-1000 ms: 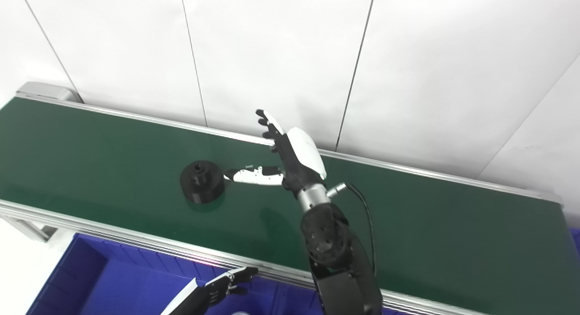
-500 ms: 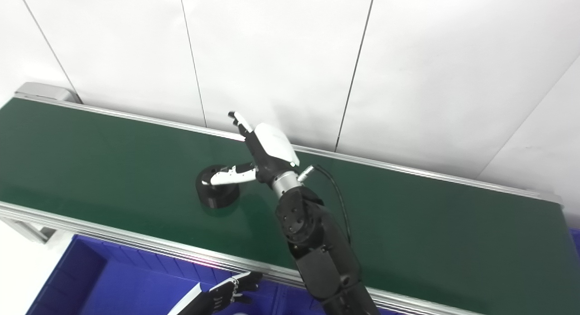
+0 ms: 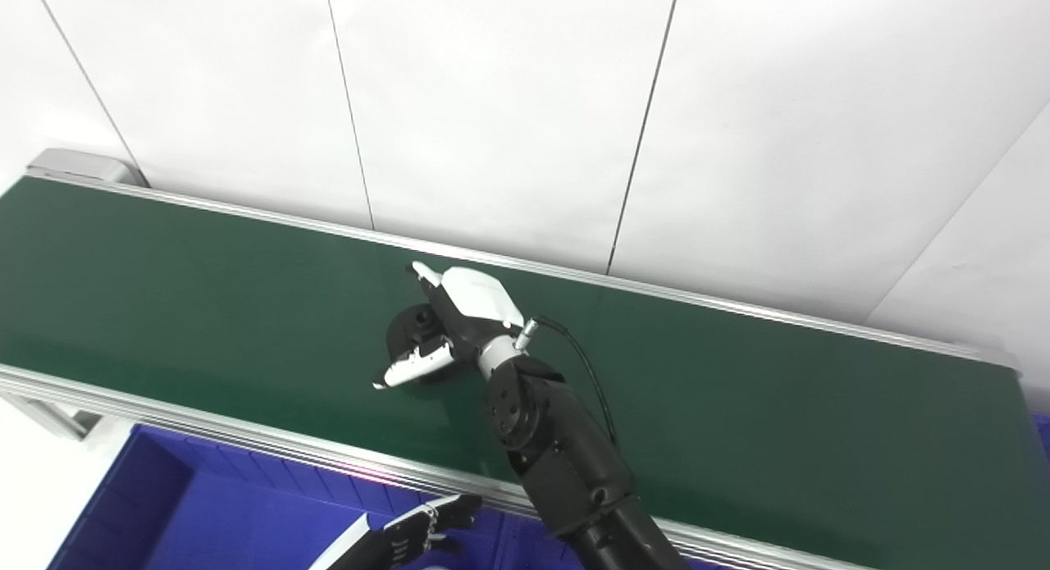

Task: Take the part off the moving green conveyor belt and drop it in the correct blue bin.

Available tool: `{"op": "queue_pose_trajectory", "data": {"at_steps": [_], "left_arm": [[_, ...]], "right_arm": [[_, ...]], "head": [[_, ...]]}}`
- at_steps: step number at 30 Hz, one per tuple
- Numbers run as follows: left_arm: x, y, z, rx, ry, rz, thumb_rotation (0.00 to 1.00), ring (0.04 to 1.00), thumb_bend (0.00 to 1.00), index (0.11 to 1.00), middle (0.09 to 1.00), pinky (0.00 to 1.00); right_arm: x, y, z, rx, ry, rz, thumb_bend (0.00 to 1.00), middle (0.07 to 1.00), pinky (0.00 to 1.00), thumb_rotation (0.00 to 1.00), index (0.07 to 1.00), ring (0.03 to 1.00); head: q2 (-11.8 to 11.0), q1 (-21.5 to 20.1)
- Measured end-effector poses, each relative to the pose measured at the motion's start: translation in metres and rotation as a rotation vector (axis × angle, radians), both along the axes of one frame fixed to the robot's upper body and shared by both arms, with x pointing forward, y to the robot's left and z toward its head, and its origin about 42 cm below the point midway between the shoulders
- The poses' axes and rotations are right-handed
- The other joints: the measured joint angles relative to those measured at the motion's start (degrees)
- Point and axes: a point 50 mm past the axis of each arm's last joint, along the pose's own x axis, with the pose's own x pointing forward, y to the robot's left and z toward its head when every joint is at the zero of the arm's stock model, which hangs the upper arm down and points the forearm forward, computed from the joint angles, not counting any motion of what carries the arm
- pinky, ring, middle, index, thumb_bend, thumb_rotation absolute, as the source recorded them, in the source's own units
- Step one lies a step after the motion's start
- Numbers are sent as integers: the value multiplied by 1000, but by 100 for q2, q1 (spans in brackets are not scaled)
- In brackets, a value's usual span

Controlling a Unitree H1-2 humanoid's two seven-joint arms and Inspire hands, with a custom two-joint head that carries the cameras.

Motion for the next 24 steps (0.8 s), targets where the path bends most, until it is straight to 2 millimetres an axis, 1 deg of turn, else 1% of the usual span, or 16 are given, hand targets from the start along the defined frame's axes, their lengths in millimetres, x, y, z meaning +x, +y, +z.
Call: {"op": "queue_pose_trajectory", "data": {"at_steps": [2,3,5,7,8,9,10,11,12,14,15,16,18,21,24], "left_arm": [[0,-1,0,-5,0,2,594,886,769,880,906,786],[0,-2,0,-7,-1,4,599,883,773,879,905,784],[0,-5,1,-16,-1,5,602,884,763,884,907,780],[-1,-5,1,-18,1,7,608,884,766,885,906,778],[-1,-5,1,-18,2,8,609,884,767,885,906,776],[-2,-5,1,-18,4,9,600,886,766,883,905,776],[-3,-4,0,-17,6,10,597,886,766,883,905,775],[-3,-3,0,-16,7,12,593,889,762,883,907,777],[-4,-3,0,-18,9,14,587,891,756,884,909,763],[-5,-2,0,-19,13,15,582,895,752,885,916,742],[-5,-2,0,-20,14,14,581,897,749,887,919,742],[-6,-2,0,-23,16,12,577,896,745,886,921,732],[-6,-1,0,-24,18,8,579,898,740,884,920,761],[-6,-1,0,-25,17,7,582,905,743,884,926,765],[-5,0,0,-22,14,8,572,902,723,887,922,804]], "right_arm": [[0,-2,-3,-29,-10,2,977,907,748,277,939,847],[1,-2,-4,-43,-15,5,956,891,695,222,924,819],[4,-6,-6,-75,-33,0,888,867,632,70,892,788],[6,-8,-8,-95,-53,-6,860,859,612,31,882,782],[6,-8,-8,-96,-59,-9,780,787,558,12,845,712],[7,-9,-8,-100,-65,-14,726,725,514,5,813,644],[7,-12,-9,-100,-74,-23,716,714,506,4,806,632],[8,-14,-10,-100,-81,-32,622,628,475,1,758,537],[8,-17,-12,-99,-85,-41,564,574,442,0,691,478],[10,-21,-13,-83,-95,-64,528,529,398,0,556,437],[10,-22,-13,-73,-99,-72,523,518,375,0,533,426],[10,-22,-14,-64,-99,-80,520,505,354,0,521,415],[8,-25,-16,-52,-112,-96,518,490,342,0,519,406],[6,-27,-18,-38,-136,-116,518,492,318,0,516,404],[4,-29,-20,-32,-152,-130,517,500,315,0,514,404]], "head": [[9,0],[18,9],[26,0],[26,0],[26,0],[44,-9],[44,-9],[44,-9],[53,-9],[62,-17],[62,-26],[62,-26],[53,-35],[62,-61],[70,-96]]}}
